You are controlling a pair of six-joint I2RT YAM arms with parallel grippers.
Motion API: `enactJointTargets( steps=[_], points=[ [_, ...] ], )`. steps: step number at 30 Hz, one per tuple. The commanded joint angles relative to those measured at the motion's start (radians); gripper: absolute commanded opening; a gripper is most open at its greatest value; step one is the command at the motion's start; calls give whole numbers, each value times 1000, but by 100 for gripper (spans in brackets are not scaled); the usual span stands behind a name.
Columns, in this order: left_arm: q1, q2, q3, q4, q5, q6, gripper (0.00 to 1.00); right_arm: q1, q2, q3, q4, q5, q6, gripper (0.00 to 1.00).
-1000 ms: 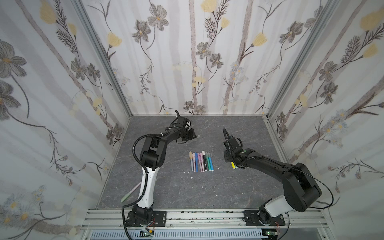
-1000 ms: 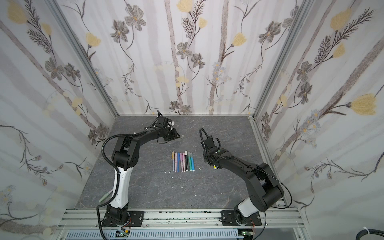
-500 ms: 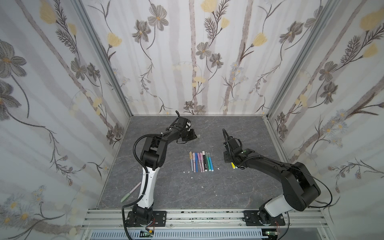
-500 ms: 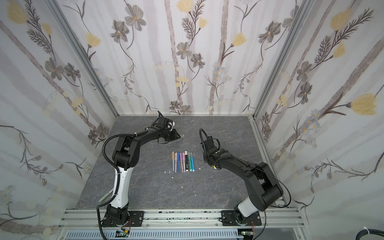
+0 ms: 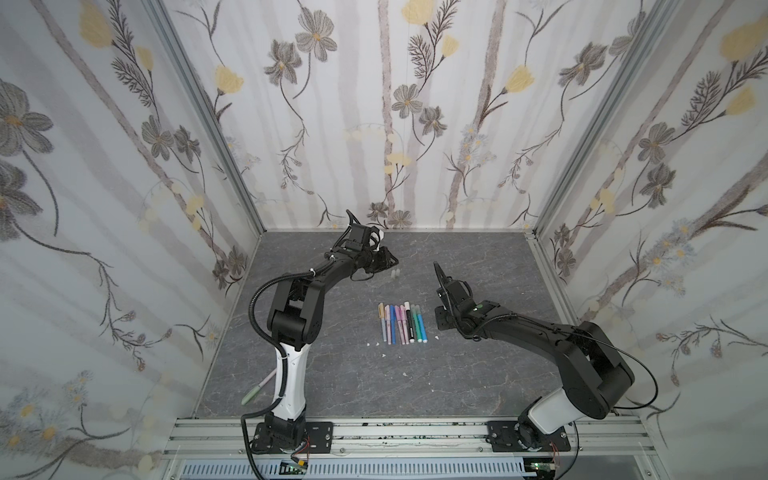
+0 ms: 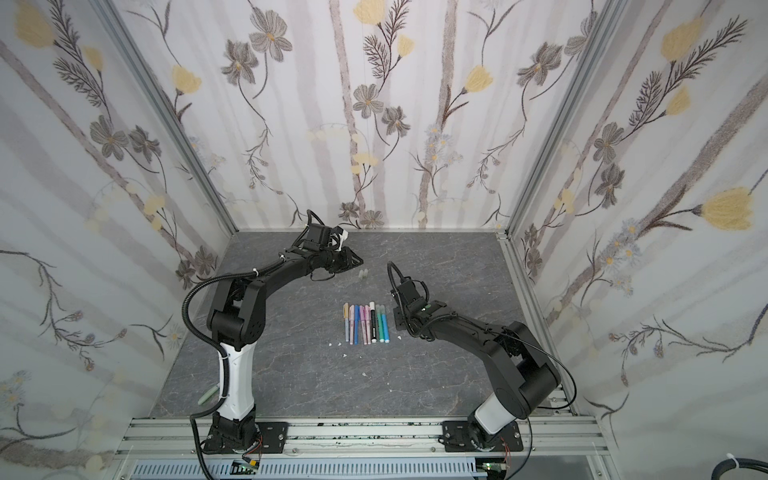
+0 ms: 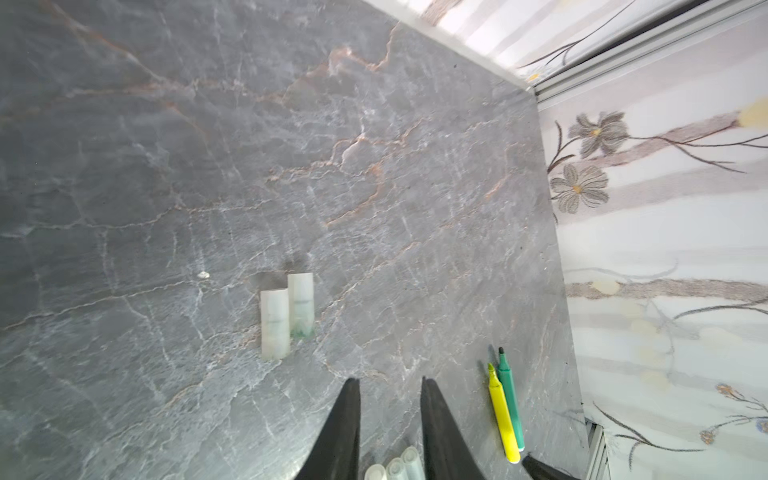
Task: Open the pen caps
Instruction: 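Drop the clear cap with the left gripper while the right gripper moves over the pens, then reach the right gripper down and grasp the light-blue highlighter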
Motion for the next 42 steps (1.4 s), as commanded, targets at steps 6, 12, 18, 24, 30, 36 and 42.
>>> enactJointTargets(
  steps=[6,12,18,24,30,36,42],
  points=[
    [19,-124,-120,26,-27,13,26,59,57,23,64,-78,73,39],
    [33,-166,-202,42,-28,22,26,81,108,58,45,-67,81,39],
    [40,-187,-235,55,-24,23,27,85,143,75,39,-59,87,39],
    [43,-191,-244,64,-15,23,27,92,173,89,32,-57,91,40],
    [49,-190,-259,76,-4,22,27,94,192,94,17,-46,93,39],
    [54,-192,-267,82,0,22,28,95,202,78,12,-36,94,37],
    [55,-193,-262,79,6,25,28,96,199,51,8,-29,90,32]
  ],
)
